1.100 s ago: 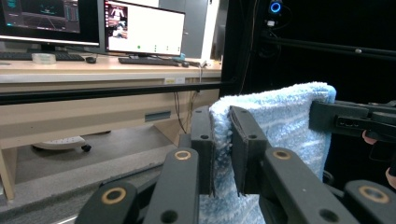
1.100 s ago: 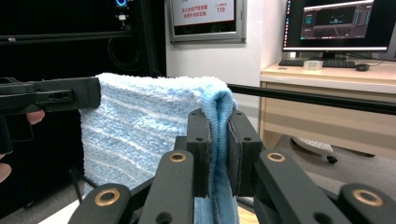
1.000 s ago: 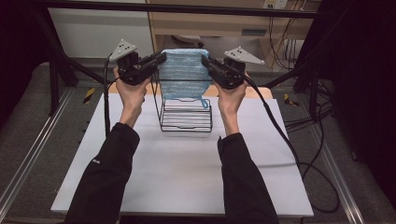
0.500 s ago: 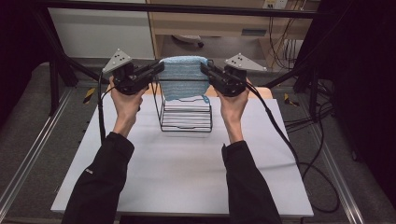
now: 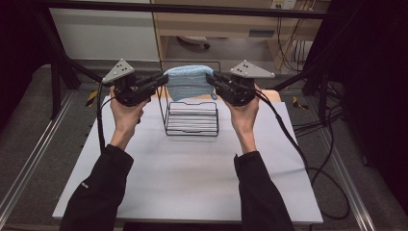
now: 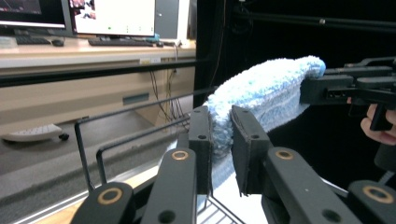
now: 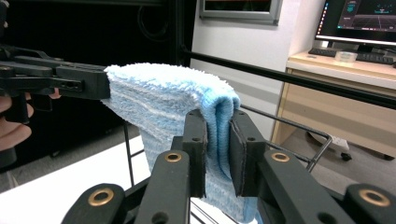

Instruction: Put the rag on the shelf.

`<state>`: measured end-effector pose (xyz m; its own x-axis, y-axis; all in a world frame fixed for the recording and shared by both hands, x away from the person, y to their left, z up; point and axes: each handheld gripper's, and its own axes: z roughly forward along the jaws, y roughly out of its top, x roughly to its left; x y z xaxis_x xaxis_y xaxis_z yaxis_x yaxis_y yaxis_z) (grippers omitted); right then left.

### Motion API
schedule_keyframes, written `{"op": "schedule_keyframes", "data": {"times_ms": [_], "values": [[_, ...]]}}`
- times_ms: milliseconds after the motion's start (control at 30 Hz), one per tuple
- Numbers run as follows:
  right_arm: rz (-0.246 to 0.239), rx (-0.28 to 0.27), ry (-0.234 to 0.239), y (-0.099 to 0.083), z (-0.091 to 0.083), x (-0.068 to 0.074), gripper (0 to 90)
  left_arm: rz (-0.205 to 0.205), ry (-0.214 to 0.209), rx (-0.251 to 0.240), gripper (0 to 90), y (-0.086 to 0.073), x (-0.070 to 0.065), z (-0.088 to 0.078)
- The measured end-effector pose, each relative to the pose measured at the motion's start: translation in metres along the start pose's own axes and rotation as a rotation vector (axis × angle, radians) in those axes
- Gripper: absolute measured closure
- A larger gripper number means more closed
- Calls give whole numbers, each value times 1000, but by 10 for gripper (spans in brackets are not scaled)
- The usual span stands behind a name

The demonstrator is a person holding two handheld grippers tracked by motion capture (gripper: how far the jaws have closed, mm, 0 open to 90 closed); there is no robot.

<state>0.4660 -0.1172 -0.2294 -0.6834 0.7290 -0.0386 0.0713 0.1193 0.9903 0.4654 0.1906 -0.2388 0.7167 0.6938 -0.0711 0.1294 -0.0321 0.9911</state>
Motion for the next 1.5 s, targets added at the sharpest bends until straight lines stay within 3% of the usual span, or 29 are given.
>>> {"op": "schedule_keyframes", "data": {"times_ms": [233, 433, 533, 700, 833, 967, 1067, 1133, 1300, 1400, 1500], "values": [[-20, 22, -2, -3, -3, 2, 776, 30, 11, 26, 787, -2, -6, -1], [-8, 43, 14, -9, -7, 0, 715, 42, 10, 65, 789, -5, -9, -1], [7, 51, 33, -10, -11, 1, 645, 47, 14, 79, 789, -7, -10, -1], [25, 39, 78, -8, -18, 3, 450, 55, 12, 100, 790, -12, -10, -2], [26, 38, 84, -4, -23, 5, 434, 78, 19, 117, 789, -14, -13, -2], [33, 33, 81, 4, -21, 7, 463, 105, 26, 135, 788, -17, -15, -3], [38, 44, 75, 12, -17, 8, 539, 106, 23, 143, 787, -19, -15, -3], [48, 61, 75, 15, -14, 9, 651, 101, 19, 150, 784, -21, -15, -3], [92, 107, 84, 14, -8, 8, 827, 92, 10, 169, 768, -22, -14, -4], [78, 152, 79, 9, -7, 10, 863, 75, 1, 186, 744, -22, -12, -6], [84, 171, 85, 4, -6, 11, 877, 51, -8, 172, 721, -18, -14, -10]]}}
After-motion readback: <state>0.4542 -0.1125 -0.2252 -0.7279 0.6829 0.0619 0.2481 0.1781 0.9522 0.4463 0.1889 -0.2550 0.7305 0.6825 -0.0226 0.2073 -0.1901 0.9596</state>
